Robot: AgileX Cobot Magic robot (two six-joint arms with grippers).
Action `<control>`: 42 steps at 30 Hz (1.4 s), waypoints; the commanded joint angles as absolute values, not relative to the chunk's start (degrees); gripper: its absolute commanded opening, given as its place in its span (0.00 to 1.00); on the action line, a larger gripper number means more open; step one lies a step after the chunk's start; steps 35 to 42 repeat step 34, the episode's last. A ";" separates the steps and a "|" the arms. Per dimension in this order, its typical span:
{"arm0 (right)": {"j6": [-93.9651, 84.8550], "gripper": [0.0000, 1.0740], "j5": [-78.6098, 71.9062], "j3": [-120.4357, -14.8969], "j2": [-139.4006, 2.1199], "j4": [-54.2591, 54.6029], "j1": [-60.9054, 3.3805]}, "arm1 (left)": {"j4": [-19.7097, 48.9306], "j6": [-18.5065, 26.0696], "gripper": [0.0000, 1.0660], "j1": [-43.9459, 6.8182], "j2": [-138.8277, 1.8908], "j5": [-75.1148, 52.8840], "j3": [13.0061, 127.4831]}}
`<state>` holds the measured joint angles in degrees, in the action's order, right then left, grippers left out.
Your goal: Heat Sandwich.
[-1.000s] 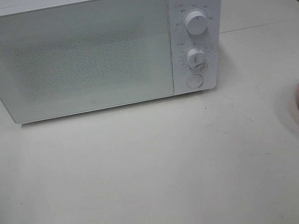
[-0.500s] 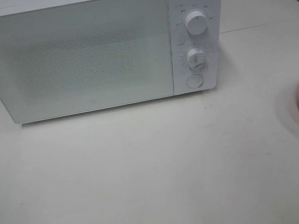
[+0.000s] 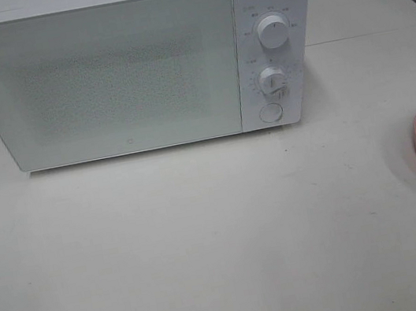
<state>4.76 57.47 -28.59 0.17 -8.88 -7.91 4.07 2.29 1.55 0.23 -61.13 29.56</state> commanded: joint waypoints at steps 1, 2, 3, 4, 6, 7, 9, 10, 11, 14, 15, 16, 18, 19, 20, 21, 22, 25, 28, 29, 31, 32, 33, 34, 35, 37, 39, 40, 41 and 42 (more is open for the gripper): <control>4.30 0.69 57.07 -28.48 1.43 -8.77 -7.45 | 4.24 1.72 0.92 1.66 1.83 -61.19 29.56; 4.35 0.69 57.07 -28.48 1.38 -8.77 -7.45 | 4.18 1.72 0.92 1.66 1.83 -61.19 29.56; 4.35 0.69 57.07 -28.48 1.38 -8.77 -7.45 | 4.18 1.72 0.92 1.66 1.83 -61.19 29.56; 4.35 0.69 57.07 -28.48 1.38 -8.77 -7.45 | 4.18 1.72 0.92 1.66 1.83 -61.19 29.56; 4.35 0.69 57.07 -28.48 1.32 -8.77 -7.45 | 4.18 1.72 0.92 1.66 1.72 -61.19 29.56; 4.35 0.69 57.07 -28.48 1.32 -8.77 -7.45 | 4.18 1.72 0.92 1.66 1.72 -61.19 29.56; 4.35 0.69 57.07 -28.48 1.20 -8.77 -7.45 | 4.18 1.72 0.92 1.66 1.72 -61.19 29.56; 4.35 0.69 57.07 -28.48 1.20 -8.77 -7.45 | 4.18 1.72 0.92 1.66 1.72 -61.19 29.56; 4.35 0.69 57.07 -28.48 1.20 -8.77 -7.45 | 4.18 1.72 0.92 1.66 1.72 -61.19 29.56; 4.35 0.69 57.07 -28.48 1.20 -8.77 -7.45 | 4.18 1.72 0.92 1.66 1.72 -61.19 29.56; 4.35 0.69 57.07 -28.48 1.20 -8.77 -7.45 | 4.18 1.72 0.92 1.66 1.72 -61.19 29.56; 4.35 0.69 57.07 -28.48 1.20 -8.77 -7.45 | 4.18 1.72 0.92 1.66 1.72 -61.19 29.56; 4.35 0.69 57.07 -28.48 1.20 -8.77 -7.45 | 4.18 1.72 0.92 1.66 1.72 -61.19 29.56; 4.35 0.69 57.07 -28.48 1.20 -8.77 -7.45 | 4.18 1.72 0.92 1.66 1.72 -61.19 29.56; 4.35 0.69 57.07 -28.48 1.20 -8.77 -7.45 | 4.18 1.72 0.92 1.66 1.72 -61.19 29.56; 4.35 0.69 57.07 -28.48 1.20 -8.77 -7.45 | 4.18 1.72 0.92 1.66 1.72 -61.19 29.56; 4.35 0.69 57.07 -28.48 1.20 -8.77 -7.45 | 4.18 1.72 0.92 1.66 1.72 -61.19 29.56; 4.24 0.69 57.07 -28.48 1.20 -8.71 -7.45 | 4.18 1.72 0.92 1.66 1.72 -61.19 29.56; 4.30 0.69 57.07 -28.48 1.20 -8.71 -7.45 | 4.18 1.72 0.92 1.66 1.72 -61.19 29.56; 4.30 0.69 57.07 -28.48 1.20 -8.71 -7.45 | 4.18 1.72 0.92 1.66 1.72 -61.19 29.56; 4.30 0.69 57.07 -28.48 1.20 -8.71 -7.45 | 4.18 1.72 0.92 1.66 1.72 -61.19 29.56; 4.30 0.69 57.07 -28.48 1.20 -8.71 -7.45 | 4.18 1.72 0.92 1.66 1.72 -61.19 29.56; 4.30 0.69 57.07 -28.48 1.20 -8.71 -7.45 | 4.18 1.72 0.92 1.66 1.72 -61.19 29.56; 4.30 0.69 57.07 -28.48 1.20 -8.71 -7.45 | 4.18 1.72 0.92 1.66 1.72 -61.19 29.56; 4.30 0.69 57.07 -28.48 1.20 -8.71 -7.45 | 4.18 1.72 0.92 1.66 1.72 -61.19 29.56; 4.30 0.69 57.07 -28.48 1.20 -8.71 -7.45 | 4.18 1.72 0.92 1.66 1.72 -61.19 29.56; 4.30 0.69 57.07 -28.48 1.20 -8.71 -7.45 | 4.18 1.72 0.92 1.66 1.72 -61.19 29.56; 4.30 0.69 57.07 -28.48 1.20 -8.71 -7.45 | 4.18 1.72 0.92 1.66 1.72 -61.19 29.56; 4.30 0.69 57.07 -28.48 1.20 -8.71 -7.45 | 4.18 1.72 0.92 1.66 1.72 -61.19 29.56; 4.30 0.69 57.07 -28.48 1.20 -8.71 -7.45 | 4.18 1.72 0.92 1.66 1.72 -61.19 29.56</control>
